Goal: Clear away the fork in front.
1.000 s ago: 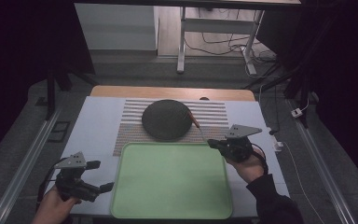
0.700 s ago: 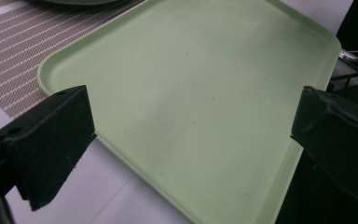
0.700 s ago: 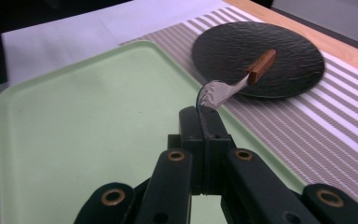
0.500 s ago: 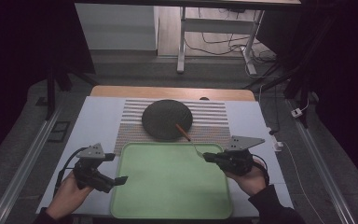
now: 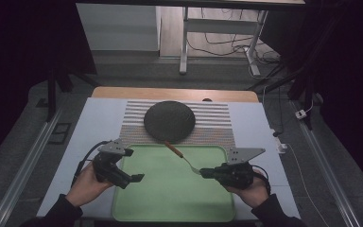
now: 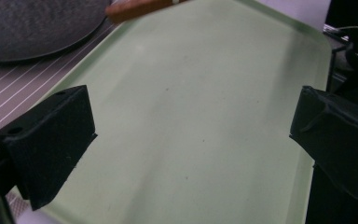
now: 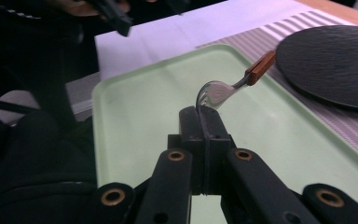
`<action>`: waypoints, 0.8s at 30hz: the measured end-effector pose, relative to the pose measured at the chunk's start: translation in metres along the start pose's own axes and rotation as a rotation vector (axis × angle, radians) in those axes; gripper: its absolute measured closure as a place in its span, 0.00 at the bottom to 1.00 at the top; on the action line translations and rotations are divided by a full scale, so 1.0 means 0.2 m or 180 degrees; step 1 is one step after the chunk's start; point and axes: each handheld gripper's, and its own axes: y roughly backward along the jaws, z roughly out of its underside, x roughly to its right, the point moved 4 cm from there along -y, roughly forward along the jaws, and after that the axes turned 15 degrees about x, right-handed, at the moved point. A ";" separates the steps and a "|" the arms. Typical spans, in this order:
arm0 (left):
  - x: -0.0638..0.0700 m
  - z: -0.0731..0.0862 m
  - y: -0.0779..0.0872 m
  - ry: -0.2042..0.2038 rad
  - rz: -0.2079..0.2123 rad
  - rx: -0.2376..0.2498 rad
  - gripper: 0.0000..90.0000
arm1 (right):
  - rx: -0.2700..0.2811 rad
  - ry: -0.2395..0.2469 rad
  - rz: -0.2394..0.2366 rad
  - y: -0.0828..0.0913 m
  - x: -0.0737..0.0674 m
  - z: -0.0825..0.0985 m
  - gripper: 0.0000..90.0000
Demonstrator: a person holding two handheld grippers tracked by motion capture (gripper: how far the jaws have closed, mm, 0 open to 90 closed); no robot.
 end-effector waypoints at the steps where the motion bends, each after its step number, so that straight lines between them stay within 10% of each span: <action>1: 0.00 0.00 -0.01 -0.0024 0.0036 -0.0011 0.00 | 0.0002 -0.0018 -0.0043 -0.01 -0.01 0.00 1.00; 24: 0.07 0.01 -0.21 -0.0698 0.0620 -0.0479 0.11 | -0.0139 0.0058 -0.0933 -0.11 -0.19 0.03 1.00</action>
